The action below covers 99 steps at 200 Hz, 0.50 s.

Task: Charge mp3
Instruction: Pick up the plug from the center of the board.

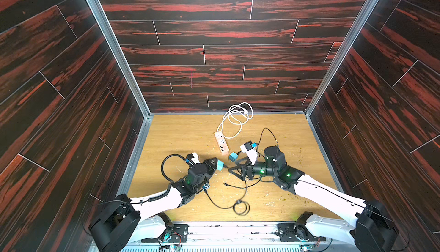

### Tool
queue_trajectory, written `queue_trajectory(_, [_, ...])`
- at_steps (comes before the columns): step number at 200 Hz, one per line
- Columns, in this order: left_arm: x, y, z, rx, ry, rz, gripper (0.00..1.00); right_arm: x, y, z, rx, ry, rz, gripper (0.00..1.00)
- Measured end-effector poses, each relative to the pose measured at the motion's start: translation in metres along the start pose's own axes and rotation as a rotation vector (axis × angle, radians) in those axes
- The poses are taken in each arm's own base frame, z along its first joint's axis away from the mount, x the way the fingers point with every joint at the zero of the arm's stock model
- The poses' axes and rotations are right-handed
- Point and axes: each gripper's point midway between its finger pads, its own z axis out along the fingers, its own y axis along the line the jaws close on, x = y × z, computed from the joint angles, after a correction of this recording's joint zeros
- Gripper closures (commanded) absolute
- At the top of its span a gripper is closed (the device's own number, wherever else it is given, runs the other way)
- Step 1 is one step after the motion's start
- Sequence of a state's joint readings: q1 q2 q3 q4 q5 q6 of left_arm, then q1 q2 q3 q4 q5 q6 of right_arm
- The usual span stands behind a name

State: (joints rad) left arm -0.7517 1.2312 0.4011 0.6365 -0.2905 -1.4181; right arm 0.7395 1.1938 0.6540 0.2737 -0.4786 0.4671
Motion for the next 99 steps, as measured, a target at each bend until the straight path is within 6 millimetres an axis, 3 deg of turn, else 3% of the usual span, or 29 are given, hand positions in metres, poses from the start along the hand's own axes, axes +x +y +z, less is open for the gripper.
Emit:
queue_trajectory(40, [-0.020, -0.028, 0.008, 0.145, -0.128, -0.044, 1.00, -0.011, 0.001, 0.010, -0.063, -0.065, 0.102, 0.18])
queue_trajectory(99, [-0.019, -0.031, 0.021, 0.247, -0.188, -0.114, 1.00, -0.031, -0.010, 0.030, -0.134, -0.162, 0.241, 0.23])
